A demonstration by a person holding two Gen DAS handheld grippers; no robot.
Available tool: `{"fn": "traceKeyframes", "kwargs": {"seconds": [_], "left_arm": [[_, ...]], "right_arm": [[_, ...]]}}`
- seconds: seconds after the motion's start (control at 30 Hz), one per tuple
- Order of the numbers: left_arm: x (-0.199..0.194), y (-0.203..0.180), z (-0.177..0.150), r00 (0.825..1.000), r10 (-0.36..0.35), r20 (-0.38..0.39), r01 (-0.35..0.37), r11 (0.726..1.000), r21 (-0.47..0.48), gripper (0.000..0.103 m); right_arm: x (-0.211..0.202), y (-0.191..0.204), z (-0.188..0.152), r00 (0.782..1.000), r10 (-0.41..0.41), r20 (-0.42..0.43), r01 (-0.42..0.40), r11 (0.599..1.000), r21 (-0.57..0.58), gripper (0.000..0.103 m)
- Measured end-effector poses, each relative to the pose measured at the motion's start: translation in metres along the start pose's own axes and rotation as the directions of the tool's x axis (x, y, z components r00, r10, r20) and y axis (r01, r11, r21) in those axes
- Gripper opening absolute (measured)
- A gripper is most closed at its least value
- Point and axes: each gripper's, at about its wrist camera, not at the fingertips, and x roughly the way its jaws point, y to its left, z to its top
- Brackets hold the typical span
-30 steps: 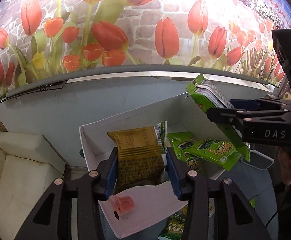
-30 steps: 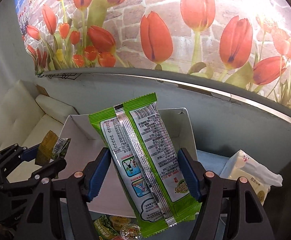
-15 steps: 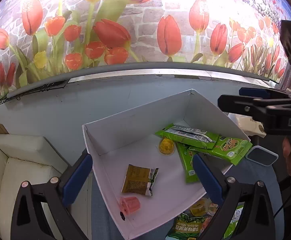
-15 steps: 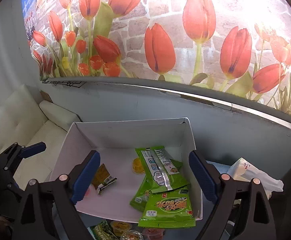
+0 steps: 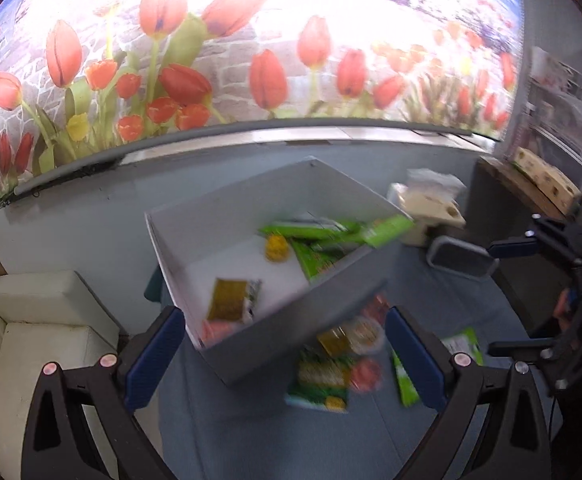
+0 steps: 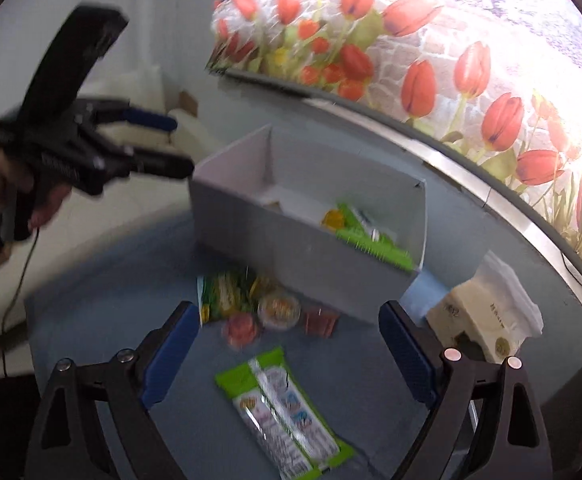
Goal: Organize snacks
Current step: 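Release the yellow-brown packet into the white box with the left tool, then grasp the green seaweed packet with the right tool while the left tool grasps a pink jelly cup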
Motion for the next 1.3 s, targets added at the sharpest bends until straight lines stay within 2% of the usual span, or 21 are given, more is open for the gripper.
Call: {"fn": "traceKeyframes", "kwargs": {"seconds": [0.1, 0.2, 0.37, 0.4, 0.43, 0.63, 0.9, 0.97, 1.13, 1.2, 1.23, 1.3], "left_arm": [[-0.014, -0.020, -0.037, 0.999, -0.051, -0.017, 0.051, 0.999, 0.010, 0.103], [-0.022, -0.039, -0.070, 0.997, -0.073, -0.037, 0.074, 0.997, 0.011, 0.103], [-0.036, -0.054, -0.107, 0.992, -0.110, -0.062, 0.107, 0.993, -0.043, 0.103], [-0.038, -0.054, -0.111, 0.991, -0.116, -0.067, 0.112, 0.992, -0.061, 0.103], [-0.040, -0.055, -0.115, 0.990, -0.122, -0.072, 0.116, 0.990, -0.074, 0.103], [-0.045, -0.053, -0.120, 0.992, -0.092, -0.087, 0.086, 0.993, -0.078, 0.103], [-0.044, -0.052, -0.114, 0.992, -0.094, -0.081, 0.088, 0.994, -0.069, 0.103], [-0.041, -0.052, -0.115, 0.991, -0.099, -0.085, 0.093, 0.993, -0.075, 0.103], [-0.034, -0.057, -0.117, 0.990, -0.098, -0.103, 0.091, 0.993, -0.072, 0.103], [-0.035, -0.059, -0.119, 0.990, -0.099, -0.106, 0.092, 0.994, -0.064, 0.103], [-0.034, -0.059, -0.120, 0.989, -0.097, -0.107, 0.091, 0.994, -0.064, 0.103], [-0.031, -0.058, -0.121, 0.988, -0.098, -0.116, 0.089, 0.993, -0.075, 0.103]], "right_arm": [[0.017, 0.018, -0.046, 0.994, 0.027, -0.110, -0.036, 0.996, -0.083, 0.094], [0.040, 0.023, -0.077, 0.982, 0.058, -0.180, -0.076, 0.993, -0.095, 0.094], [0.088, 0.014, -0.101, 0.948, 0.100, -0.301, -0.130, 0.988, -0.080, 0.096], [0.088, 0.013, -0.100, 0.961, 0.072, -0.268, -0.105, 0.988, -0.114, 0.097], [0.088, 0.011, -0.098, 0.964, 0.072, -0.257, -0.109, 0.986, -0.130, 0.097], [0.106, -0.015, -0.086, 0.953, 0.101, -0.286, -0.137, 0.984, -0.109, 0.097], [0.110, -0.033, -0.095, 0.939, 0.213, -0.272, -0.232, 0.972, -0.042, 0.098], [0.104, -0.028, -0.103, 0.941, 0.221, -0.258, -0.247, 0.966, -0.073, 0.098], [0.100, -0.035, -0.108, 0.945, 0.216, -0.245, -0.237, 0.970, -0.059, 0.098], [0.094, -0.033, -0.109, 0.946, 0.211, -0.245, -0.231, 0.972, -0.053, 0.091], [0.092, -0.021, -0.104, 0.949, 0.210, -0.234, -0.228, 0.972, -0.052, 0.074], [0.088, -0.022, -0.103, 0.956, 0.167, -0.240, -0.183, 0.982, -0.044, 0.073]]}}
